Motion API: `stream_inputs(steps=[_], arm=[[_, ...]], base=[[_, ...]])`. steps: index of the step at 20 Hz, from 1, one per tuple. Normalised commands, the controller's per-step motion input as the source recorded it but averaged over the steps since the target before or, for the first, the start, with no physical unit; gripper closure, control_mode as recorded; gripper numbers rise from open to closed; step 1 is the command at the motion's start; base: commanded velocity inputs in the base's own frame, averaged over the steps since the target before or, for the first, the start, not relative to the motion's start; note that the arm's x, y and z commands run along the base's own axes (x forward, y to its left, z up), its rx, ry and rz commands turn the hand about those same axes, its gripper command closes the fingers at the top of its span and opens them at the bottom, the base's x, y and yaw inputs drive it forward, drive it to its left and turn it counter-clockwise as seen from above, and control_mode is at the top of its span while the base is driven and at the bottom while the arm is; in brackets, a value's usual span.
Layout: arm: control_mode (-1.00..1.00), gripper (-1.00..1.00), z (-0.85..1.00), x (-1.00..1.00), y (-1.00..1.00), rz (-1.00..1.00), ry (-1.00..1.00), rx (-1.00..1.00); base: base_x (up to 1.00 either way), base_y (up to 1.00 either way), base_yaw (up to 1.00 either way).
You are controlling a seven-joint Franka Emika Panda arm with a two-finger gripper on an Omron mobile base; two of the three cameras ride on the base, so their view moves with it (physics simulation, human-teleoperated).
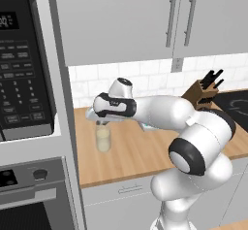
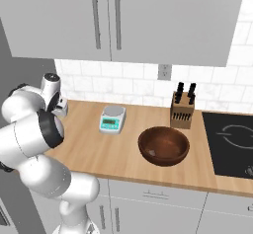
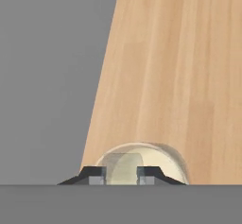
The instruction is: Grab a lemon wedge from the fridge and one ice cube from the ice bowl, and put them in the glass of lemonade.
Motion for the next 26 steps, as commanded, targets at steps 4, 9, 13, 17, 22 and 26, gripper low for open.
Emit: stream_inputs(steps=[4,9,13,17,22,26], arm=[[-1.0,1.0,-0.09,-0.01,0.03,0.0,-0.01,-0.02],[-1.0,1.0,-0.2,0.0,0.04,0.0,0.0,-0.02],[-1.0,1.0,0.03,0.0,0.0,-0.03,0.0,0.03],[-1.0,1.0,0.05,-0.01,-0.02,-0.03,0.0,0.13],[-1.0,1.0,-0.06,-0.03,-0.02,0.0,0.0,0.08],[-1.0,1.0,-0.23,0.0,-0.01,0.0,0.0,0.0]], base=[[0.0,0.0,0.0],[0.0,0.0,0.0],[0.0,0.0,0.0],[0.0,0.0,0.0],[0.0,0.0,0.0],[0.0,0.0,0.0]])
